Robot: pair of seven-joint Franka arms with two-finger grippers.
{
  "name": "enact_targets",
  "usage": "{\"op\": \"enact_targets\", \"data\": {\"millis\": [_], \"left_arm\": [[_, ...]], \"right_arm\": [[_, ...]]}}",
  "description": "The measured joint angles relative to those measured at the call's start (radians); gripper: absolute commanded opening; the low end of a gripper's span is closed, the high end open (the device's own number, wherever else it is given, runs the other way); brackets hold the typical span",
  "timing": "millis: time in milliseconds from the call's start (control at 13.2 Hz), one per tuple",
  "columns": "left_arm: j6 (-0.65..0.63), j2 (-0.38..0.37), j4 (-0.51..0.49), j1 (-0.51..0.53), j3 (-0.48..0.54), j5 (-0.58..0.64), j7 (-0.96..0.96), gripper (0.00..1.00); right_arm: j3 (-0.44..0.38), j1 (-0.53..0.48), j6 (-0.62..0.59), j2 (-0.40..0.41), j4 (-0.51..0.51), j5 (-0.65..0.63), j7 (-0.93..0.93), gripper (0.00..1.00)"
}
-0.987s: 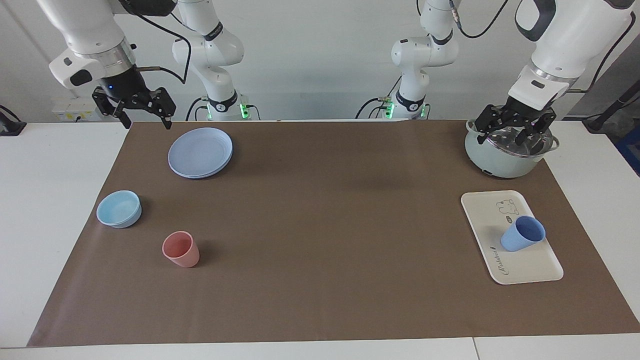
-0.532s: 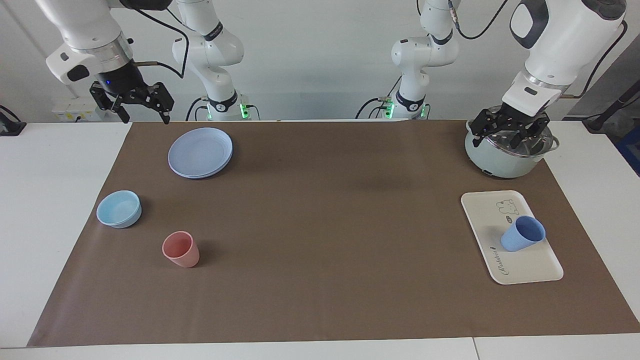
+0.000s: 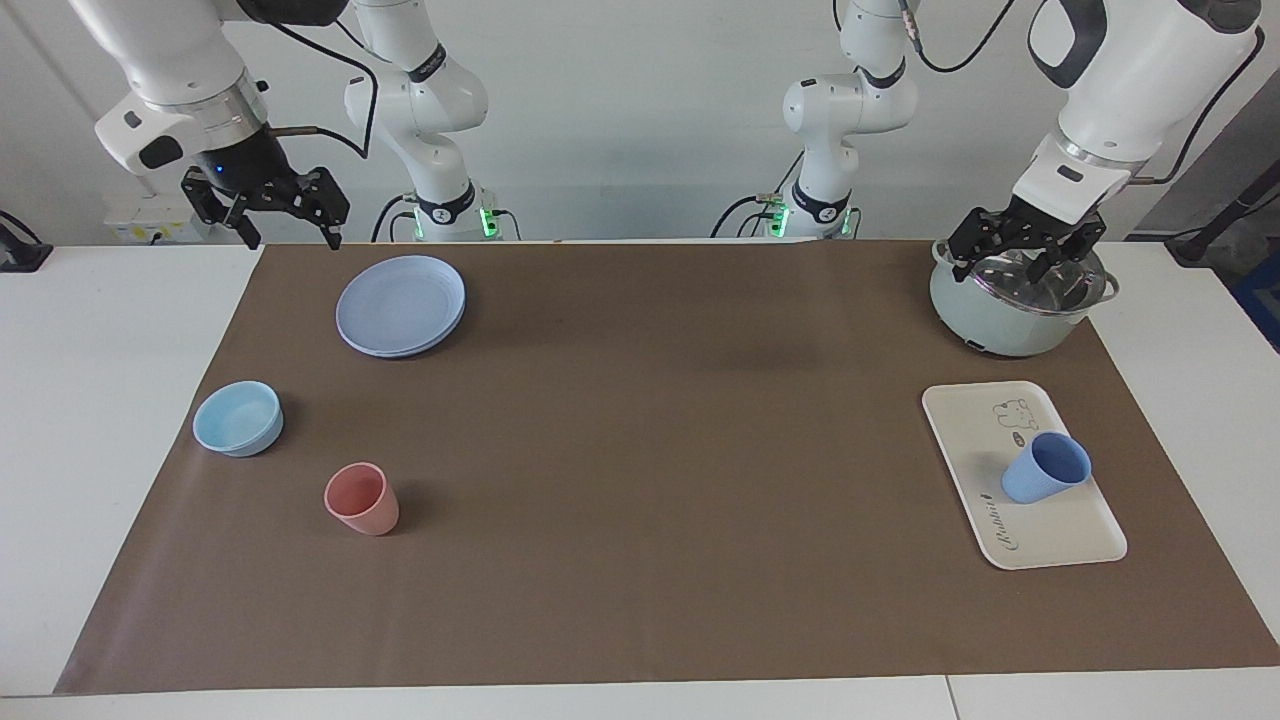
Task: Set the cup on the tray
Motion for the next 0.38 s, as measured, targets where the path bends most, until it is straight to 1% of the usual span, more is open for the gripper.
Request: {"op": "enact_targets", "data": {"millis": [380], "left_arm": [[0.009,-0.012,0.005,-0.001,-0.007,0.000,0.000,1.00]], "right_arm": [[0.012,0.007,-0.002,0.000,0.000,0.001,-0.006,1.00]]}}
